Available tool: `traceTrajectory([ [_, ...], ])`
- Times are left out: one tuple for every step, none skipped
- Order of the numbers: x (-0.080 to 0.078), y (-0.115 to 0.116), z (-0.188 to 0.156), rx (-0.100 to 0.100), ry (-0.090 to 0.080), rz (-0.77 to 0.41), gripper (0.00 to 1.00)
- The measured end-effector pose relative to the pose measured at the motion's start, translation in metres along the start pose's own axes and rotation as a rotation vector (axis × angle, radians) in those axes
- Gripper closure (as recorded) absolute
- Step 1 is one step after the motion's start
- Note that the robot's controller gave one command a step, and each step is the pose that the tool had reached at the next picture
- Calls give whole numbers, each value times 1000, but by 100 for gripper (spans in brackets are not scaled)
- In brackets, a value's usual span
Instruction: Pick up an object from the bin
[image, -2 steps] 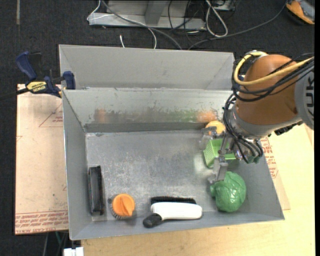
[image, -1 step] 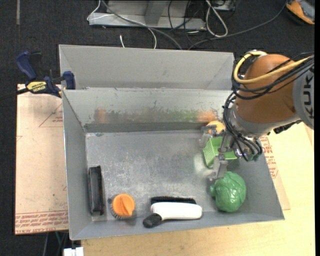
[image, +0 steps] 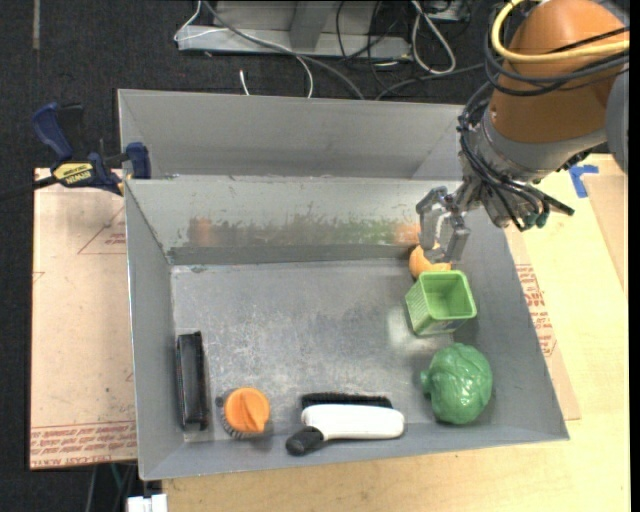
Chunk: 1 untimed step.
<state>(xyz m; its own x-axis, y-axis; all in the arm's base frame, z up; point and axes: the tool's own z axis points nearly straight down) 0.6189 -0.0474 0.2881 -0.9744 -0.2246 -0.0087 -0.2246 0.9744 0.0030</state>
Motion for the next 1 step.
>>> traceTrajectory([
  [0, 0, 0, 0, 0, 0, 0],
])
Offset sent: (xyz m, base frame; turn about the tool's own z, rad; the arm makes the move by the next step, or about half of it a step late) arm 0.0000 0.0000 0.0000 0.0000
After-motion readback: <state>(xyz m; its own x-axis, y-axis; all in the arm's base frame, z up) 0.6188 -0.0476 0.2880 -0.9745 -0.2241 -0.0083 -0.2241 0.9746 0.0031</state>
